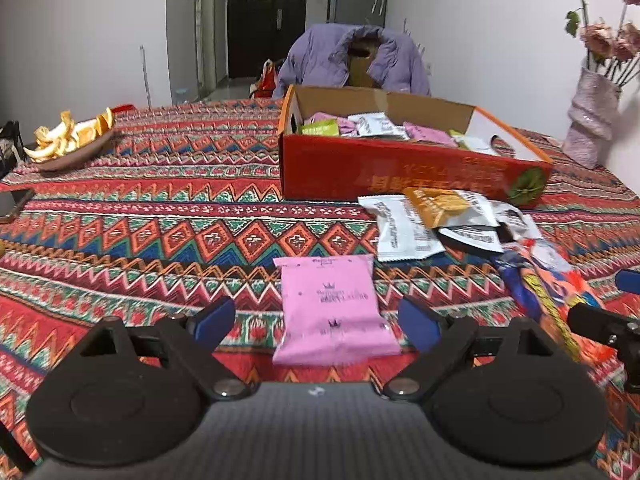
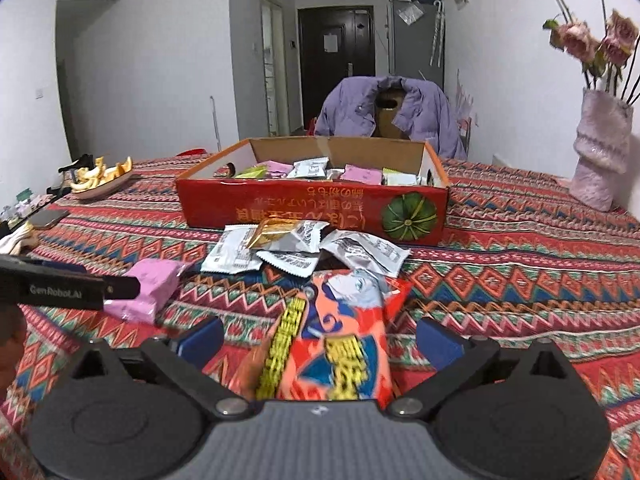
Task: Organize snacks
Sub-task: 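Grasp a pink packet with the left tool while the right tool grasps an orange-blue printed bag, then carry the pink packet and orange-blue bag over the box and open both tools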
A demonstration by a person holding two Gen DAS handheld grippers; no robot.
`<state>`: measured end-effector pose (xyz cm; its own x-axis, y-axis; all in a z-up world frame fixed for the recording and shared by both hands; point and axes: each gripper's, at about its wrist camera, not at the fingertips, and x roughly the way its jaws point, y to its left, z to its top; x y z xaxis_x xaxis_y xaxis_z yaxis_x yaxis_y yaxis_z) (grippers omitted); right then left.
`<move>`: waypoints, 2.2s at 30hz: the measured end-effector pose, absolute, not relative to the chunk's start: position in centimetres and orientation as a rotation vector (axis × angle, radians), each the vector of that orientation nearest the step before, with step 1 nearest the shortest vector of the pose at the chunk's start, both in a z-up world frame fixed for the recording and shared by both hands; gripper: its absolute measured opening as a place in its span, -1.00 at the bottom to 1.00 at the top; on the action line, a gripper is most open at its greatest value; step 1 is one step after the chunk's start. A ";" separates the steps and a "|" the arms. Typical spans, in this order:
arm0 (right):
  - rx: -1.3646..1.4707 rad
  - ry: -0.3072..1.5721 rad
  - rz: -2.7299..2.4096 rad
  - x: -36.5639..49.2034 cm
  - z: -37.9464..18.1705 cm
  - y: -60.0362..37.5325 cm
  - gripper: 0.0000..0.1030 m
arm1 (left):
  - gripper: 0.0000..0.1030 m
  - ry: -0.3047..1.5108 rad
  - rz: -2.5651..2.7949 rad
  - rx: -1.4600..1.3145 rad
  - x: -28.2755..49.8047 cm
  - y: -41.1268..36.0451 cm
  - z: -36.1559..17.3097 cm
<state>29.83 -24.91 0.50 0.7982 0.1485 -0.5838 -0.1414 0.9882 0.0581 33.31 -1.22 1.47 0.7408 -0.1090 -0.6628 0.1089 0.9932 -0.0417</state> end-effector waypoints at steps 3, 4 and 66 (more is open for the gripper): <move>-0.008 0.649 0.132 32.0 -0.5 -24.2 0.99 | 0.75 0.747 -0.128 -0.005 34.9 -1.3 0.7; -0.018 0.652 0.123 32.6 -0.7 -24.0 0.99 | 0.75 0.753 -0.130 -0.004 35.3 -1.4 0.5; 0.146 0.560 0.262 49.2 7.7 -31.2 -0.01 | 0.21 0.588 -0.280 -0.024 48.0 -8.0 9.3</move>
<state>49.18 -31.18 7.67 0.8151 0.2845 -0.5047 -0.2055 0.9565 0.2072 48.01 -8.02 9.33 0.7953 -0.2673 -0.5441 0.2539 0.9619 -0.1014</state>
